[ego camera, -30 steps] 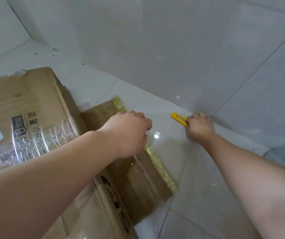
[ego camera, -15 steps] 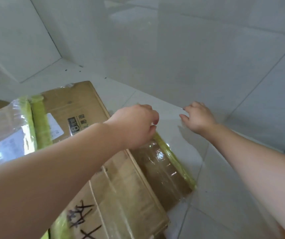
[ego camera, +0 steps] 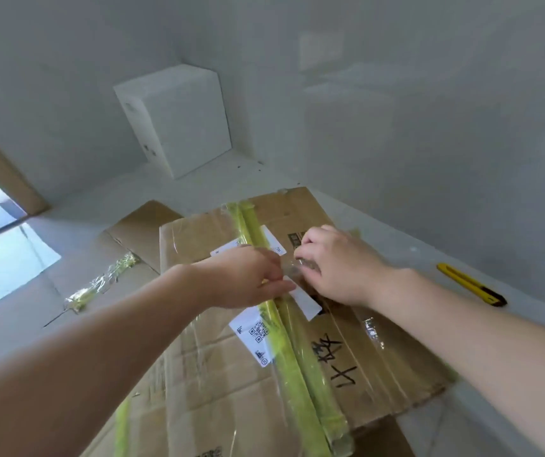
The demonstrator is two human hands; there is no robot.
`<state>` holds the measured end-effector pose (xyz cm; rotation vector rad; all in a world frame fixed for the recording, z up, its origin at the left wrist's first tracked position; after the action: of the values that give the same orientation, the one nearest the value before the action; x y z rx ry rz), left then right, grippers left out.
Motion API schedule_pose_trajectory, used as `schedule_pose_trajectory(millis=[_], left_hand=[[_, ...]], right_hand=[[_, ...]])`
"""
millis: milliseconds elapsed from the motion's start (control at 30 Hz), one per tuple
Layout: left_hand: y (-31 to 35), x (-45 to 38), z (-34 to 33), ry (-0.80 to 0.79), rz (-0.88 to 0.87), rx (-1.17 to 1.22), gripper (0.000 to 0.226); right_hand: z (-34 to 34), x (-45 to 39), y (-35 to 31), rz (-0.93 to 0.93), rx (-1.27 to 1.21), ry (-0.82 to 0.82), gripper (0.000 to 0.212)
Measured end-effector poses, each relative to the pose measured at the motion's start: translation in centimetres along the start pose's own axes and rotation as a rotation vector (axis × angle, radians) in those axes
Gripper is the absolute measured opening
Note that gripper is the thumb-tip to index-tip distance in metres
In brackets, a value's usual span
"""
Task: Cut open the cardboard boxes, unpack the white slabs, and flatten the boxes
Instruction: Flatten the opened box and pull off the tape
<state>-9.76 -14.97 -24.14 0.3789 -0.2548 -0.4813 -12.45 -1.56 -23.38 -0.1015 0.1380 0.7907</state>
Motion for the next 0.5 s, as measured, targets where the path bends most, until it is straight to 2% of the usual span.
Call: schedule_pose_trajectory(millis=[200, 333, 433, 500], left_hand=[[0.4, 0.3, 0.8, 0.027, -0.054, 0.002, 0.042], [1.1, 1.6, 4.1, 0.08, 0.0, -0.067, 0.05], [1.0, 3.1, 7.6, 0.118, 0.153, -0.234, 0.057], [0.1, 4.4, 9.1, 0.072, 0.303, -0.336, 0.055]], right_hand=[[-0.4, 0.8, -1.0, -0.042, -0.002, -0.093, 0.024], [0.1, 0.7, -2.2, -0.05, -0.009, -0.107, 0.022], [0.6, 0.3, -3.3, -0.037, -0.019, -0.122, 0.025], [0.8, 0.1, -4.2, -0.002, -0.022, -0.141, 0.028]])
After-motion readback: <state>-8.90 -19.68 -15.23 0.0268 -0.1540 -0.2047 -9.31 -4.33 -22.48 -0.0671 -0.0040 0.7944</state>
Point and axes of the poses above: each hand's wrist, its own x-axis away from the middle knuckle, its own z-axis out of the back of the hand, y = z × x, the point moved 5 cm from there along -x, towards the middle knuckle, and after that the axes turned 9 degrees about x, right-handed, at the moved point
